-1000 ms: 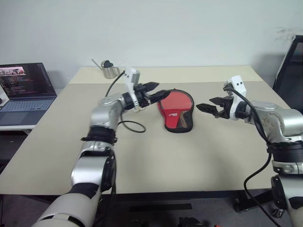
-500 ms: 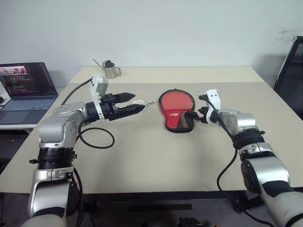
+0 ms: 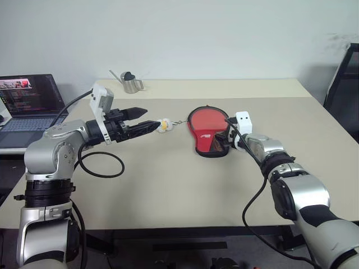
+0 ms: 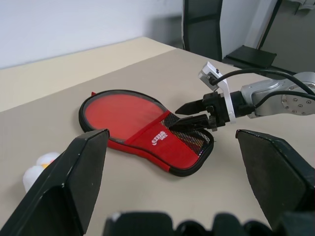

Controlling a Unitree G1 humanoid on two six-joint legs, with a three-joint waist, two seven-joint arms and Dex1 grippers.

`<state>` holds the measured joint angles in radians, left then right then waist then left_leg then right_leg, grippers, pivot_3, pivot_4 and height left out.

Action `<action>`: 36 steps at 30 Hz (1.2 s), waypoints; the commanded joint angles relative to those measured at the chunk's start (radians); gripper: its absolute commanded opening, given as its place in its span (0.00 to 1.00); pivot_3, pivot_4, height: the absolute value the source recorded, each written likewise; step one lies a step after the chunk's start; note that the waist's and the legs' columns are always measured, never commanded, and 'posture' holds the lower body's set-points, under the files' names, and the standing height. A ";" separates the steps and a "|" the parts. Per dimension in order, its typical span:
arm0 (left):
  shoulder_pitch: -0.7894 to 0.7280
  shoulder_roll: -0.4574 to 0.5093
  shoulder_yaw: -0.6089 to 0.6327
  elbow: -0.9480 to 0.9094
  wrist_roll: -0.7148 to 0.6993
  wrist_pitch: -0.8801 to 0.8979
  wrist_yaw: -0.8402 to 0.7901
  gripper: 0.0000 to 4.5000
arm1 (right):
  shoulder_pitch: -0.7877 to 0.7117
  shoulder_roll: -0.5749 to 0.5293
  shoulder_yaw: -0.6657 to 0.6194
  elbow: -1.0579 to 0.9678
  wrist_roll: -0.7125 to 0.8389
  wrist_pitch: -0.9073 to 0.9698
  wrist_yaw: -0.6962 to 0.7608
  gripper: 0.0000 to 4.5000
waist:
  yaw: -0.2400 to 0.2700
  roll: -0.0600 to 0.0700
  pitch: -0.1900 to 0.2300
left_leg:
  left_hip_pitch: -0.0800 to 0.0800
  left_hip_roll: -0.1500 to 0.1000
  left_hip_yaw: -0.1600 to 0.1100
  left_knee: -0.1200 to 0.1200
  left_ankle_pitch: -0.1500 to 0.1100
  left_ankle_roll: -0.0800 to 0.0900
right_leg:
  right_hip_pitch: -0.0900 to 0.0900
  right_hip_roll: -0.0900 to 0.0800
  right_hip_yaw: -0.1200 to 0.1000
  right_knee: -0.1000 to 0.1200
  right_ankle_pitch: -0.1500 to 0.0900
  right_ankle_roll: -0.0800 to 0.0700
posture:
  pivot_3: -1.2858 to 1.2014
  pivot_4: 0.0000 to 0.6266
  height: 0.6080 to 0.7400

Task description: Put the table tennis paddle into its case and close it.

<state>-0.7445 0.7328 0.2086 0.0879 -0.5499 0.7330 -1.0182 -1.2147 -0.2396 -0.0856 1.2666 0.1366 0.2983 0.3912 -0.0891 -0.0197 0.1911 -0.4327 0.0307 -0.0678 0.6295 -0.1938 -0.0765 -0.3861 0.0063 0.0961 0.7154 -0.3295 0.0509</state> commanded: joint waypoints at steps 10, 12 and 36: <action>-0.012 0.029 0.022 -0.031 -0.022 -0.009 0.006 1.00 | -0.049 0.038 -0.162 0.037 0.072 0.097 -0.048 0.44 | -0.001 0.000 0.000 | 0.000 0.000 0.000 0.000 0.000 0.000 | 0.000 0.000 0.000 0.000 0.000 0.000 | 0.52 0.24 1.00; -0.012 0.033 0.022 -0.028 -0.021 -0.009 0.004 1.00 | -0.046 0.040 -0.187 0.037 0.085 0.105 -0.061 0.29 | -0.001 0.000 0.000 | 0.000 0.000 0.000 0.000 0.000 0.000 | 0.000 0.000 0.000 0.000 0.000 0.000 | 0.52 0.24 1.00; 0.243 0.161 0.004 -0.165 -0.027 -0.004 -0.113 1.00 | 0.065 0.098 -0.190 -0.294 0.193 0.540 0.063 0.00 | -0.024 0.000 0.000 | 0.001 0.001 0.000 -0.001 0.000 0.000 | 0.000 0.001 0.000 0.000 0.000 0.000 | 0.52 0.24 1.00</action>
<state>-0.5042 0.8765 0.1994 -0.0288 -0.5506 0.7324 -1.1259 -1.1653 -0.1494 -0.2941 1.0498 0.2994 0.7633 0.4179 -0.1127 -0.0197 0.1911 -0.4323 0.0314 -0.0677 0.6280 -0.1937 -0.0767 -0.3861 0.0069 0.0964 0.7150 -0.3295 0.0509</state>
